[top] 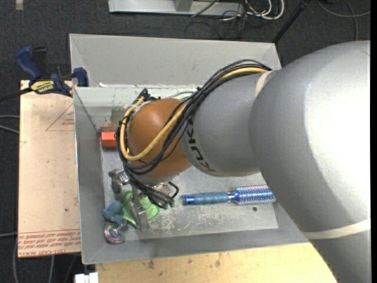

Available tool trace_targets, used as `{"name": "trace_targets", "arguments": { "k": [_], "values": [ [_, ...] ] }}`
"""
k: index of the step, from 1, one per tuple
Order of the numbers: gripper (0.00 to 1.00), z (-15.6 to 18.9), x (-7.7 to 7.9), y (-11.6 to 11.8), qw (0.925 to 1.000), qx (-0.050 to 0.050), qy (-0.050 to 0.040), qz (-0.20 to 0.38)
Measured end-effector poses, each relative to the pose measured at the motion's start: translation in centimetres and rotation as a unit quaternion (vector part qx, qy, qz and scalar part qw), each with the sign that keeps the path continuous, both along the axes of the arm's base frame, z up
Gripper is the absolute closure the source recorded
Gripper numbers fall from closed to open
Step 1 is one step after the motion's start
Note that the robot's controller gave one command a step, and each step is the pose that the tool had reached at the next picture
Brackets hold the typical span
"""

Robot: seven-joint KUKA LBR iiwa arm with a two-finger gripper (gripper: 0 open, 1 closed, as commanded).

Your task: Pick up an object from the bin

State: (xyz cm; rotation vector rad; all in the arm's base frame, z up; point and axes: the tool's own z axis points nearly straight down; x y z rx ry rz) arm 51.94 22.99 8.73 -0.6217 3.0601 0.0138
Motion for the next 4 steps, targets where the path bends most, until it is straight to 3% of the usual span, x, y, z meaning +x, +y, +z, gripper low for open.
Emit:
{"name": "trace_targets", "arguments": {
  "k": [1, 2, 3, 4],
  "values": [
    [0.0, -0.3, 0.2, -5.7, 0.9996, 0.0, -0.0015, -0.027],
    [0.0, -1.7, 1.6, -11.9, 1.0, -0.006, 0.0067, -0.002],
    [1.0, -1.7, 1.5, -11.4, 1.0, -0.005, 0.0071, 0.0],
    [1.0, 15.6, 3.4, -6.0, 0.9996, -0.004, 0.0022, 0.03]
  ]
}}
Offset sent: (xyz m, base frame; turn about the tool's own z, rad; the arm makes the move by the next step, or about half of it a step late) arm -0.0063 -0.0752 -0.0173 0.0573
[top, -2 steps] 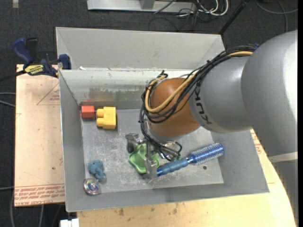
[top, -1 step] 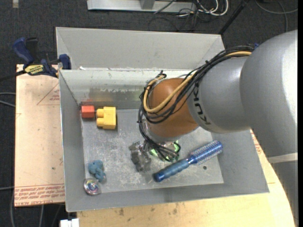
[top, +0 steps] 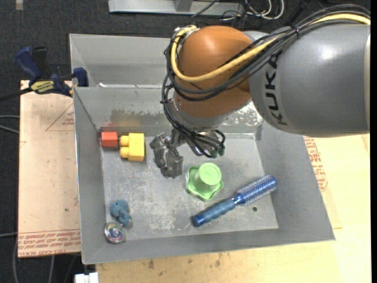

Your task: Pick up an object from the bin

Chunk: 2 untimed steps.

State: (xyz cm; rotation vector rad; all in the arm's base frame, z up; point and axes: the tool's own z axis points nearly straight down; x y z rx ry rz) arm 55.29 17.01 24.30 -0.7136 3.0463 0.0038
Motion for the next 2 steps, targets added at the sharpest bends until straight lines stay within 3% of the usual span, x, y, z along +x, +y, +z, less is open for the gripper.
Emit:
{"name": "trace_targets", "arguments": {
  "k": [1, 2],
  "values": [
    [0.0, -0.5, -0.1, -0.2, 1.0, -0.001, 0.0046, -0.002],
    [0.0, -2.9, -7.5, 6.5, 0.9985, -0.001, 0.0088, -0.053]
  ]
}}
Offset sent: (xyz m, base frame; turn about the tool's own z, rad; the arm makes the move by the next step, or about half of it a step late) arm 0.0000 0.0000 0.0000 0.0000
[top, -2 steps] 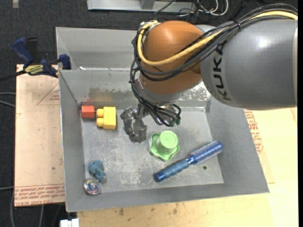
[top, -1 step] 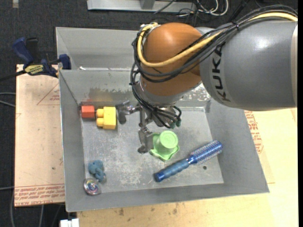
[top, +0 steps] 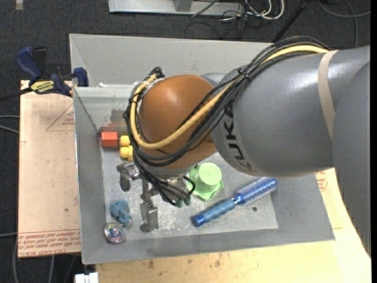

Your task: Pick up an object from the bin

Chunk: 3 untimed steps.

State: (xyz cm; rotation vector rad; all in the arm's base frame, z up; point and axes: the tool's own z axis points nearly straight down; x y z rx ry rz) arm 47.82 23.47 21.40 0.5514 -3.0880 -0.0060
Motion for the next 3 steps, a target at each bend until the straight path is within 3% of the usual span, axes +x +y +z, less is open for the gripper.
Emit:
{"name": "trace_targets", "arguments": {
  "k": [1, 2, 3],
  "values": [
    [0.0, -14.2, 2.4, 0.2, 0.9962, -0.001, -0.0001, 0.087],
    [1.0, -13.8, 2.6, 0.3, 0.9963, 0.0, -0.0026, 0.086],
    [1.0, -2.1, 4.0, 1.9, 0.9988, 0.002, -0.0082, 0.049]
  ]
}}
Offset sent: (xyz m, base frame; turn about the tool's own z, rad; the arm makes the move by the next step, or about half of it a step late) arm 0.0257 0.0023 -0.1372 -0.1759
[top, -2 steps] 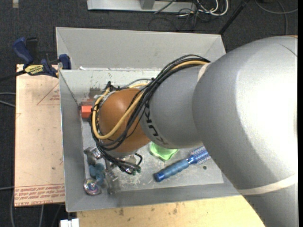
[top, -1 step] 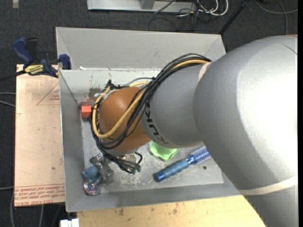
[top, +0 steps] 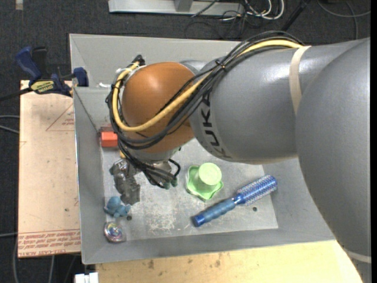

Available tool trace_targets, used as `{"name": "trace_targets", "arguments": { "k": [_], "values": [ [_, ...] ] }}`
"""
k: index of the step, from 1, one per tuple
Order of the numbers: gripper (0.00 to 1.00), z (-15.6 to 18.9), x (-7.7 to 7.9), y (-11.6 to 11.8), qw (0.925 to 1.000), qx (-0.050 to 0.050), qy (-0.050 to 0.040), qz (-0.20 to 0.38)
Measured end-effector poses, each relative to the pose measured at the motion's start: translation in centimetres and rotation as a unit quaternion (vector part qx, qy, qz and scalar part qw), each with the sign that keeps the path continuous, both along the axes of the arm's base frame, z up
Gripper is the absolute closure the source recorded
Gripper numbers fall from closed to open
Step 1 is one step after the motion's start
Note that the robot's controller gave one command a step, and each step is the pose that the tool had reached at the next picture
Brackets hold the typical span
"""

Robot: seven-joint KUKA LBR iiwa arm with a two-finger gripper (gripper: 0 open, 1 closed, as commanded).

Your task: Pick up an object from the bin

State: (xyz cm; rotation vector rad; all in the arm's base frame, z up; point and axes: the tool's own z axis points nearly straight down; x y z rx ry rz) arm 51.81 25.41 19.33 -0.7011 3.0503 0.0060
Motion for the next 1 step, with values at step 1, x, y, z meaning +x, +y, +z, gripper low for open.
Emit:
{"name": "trace_targets", "arguments": {
  "k": [1],
  "values": [
    [0.0, -0.5, -0.18, -0.11, 1.0, -0.002, 0.0043, -0.001]
  ]
}}
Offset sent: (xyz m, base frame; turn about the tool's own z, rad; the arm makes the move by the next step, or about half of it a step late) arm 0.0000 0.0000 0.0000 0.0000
